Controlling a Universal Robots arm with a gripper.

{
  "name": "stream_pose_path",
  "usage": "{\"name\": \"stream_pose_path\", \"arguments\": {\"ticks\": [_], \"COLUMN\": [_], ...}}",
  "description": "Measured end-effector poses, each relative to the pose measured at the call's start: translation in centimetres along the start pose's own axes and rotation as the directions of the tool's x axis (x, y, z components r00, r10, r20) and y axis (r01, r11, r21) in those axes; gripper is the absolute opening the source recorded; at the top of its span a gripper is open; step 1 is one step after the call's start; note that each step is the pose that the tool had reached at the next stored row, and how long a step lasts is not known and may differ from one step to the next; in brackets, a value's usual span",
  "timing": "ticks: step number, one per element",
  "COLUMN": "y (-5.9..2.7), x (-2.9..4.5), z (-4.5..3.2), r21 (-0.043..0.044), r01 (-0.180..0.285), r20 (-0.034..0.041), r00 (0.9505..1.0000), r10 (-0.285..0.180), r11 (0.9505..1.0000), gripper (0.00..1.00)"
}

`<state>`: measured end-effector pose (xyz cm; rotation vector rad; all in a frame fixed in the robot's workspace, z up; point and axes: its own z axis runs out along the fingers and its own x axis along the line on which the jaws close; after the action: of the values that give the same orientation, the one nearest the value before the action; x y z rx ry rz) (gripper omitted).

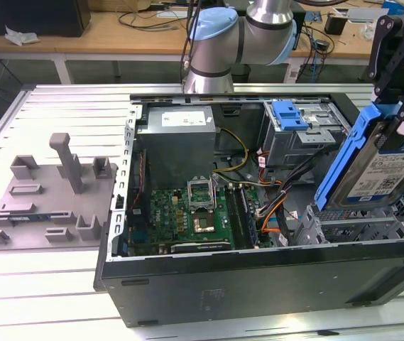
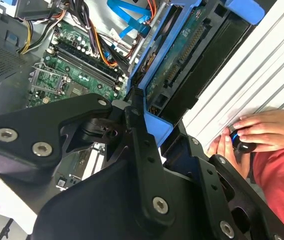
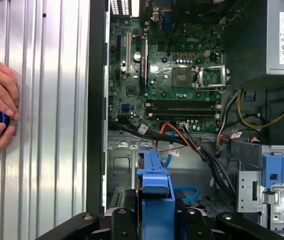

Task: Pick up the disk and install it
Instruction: 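Insert the disk into the insertion slot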

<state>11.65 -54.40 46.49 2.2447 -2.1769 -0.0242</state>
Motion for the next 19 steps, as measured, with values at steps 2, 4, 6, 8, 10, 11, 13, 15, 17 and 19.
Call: {"name": "stream_pose_path", "arguments": {"ticks": [2,4,6,8,10,11,13,15,17,19], "y": [-0.01,-0.02,-0.02,-0.03,-0.09,-0.1,-0.14,-0.17,-0.19,-0.21], "x": [0.0,0.0,0.0,0.03,0.08,0.1,0.13,0.14,0.13,0.14], "z": [0.08,0.17,0.25,0.31,0.38,0.41,0.43,0.53,0.57,0.65], "r21": [0.0,0.0,0.0,0.0,0.0001,0.0001,0.0,0.0,0.0,0.0], "r01": [0.0,0.0,0.0,0.0,0.0,0.0,0.0,0.0,0.0,0.0], "r20": [0.0,0.0,0.0001,-0.0001,0.0002,0.0003,-0.0001,0.0,0.0,0.0], "r00": [1.0,1.0,1.0,1.0,1.0,1.0,1.0,1.0,1.0,1.0], "r10": [0.0,0.0,0.0,0.0,0.0,0.0,0.0,0.0,0.0,0.0], "r11": [1.0,1.0,1.0,1.0,1.0,1.0,1.0,1.0,1.0,1.0], "gripper": [0.36,0.36,0.36,0.36,0.36,0.36,0.36,0.36,0.36,0.36]}}
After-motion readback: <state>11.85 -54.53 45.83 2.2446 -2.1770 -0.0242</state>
